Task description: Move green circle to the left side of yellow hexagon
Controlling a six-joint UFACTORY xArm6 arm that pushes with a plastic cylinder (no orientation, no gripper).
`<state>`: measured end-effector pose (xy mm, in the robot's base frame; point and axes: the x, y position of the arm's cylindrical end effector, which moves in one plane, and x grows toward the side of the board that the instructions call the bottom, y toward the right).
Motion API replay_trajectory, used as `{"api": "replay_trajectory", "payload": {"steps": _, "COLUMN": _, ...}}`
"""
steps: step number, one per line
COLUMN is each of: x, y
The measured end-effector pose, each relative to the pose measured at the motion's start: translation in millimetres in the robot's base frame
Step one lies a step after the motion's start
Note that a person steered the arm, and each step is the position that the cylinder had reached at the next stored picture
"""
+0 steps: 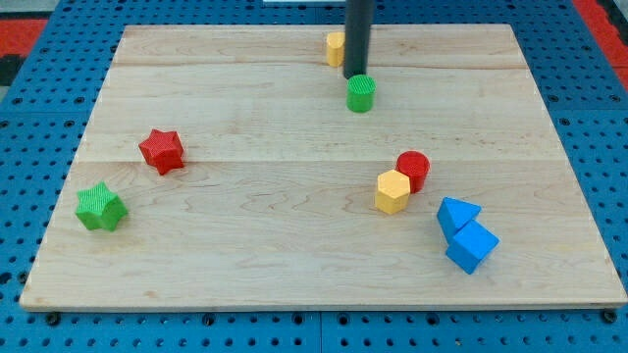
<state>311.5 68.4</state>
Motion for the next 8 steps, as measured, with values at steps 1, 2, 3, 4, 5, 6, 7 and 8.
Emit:
{"api": "replay_trajectory", "payload": {"steps": 1, "x": 35, "y": 8}}
{"api": "replay_trajectory", "payload": {"steps": 2, "x": 33, "y": -15}}
{"api": "replay_trajectory", "payload": {"steps": 3, "x": 103, "y": 6}}
{"api": "replay_trajectory", "payload": {"steps": 4, "x": 154, "y": 35}}
{"api": "replay_trajectory", "payload": {"steps": 5, "x": 137, "y": -10}}
{"api": "replay_trajectory", "payload": {"steps": 6, "x": 137, "y": -33}}
{"api": "replay_trajectory", "payload": {"steps": 7, "x": 140, "y": -38}}
{"api": "replay_trajectory", "payload": {"steps": 8, "x": 125, "y": -42}}
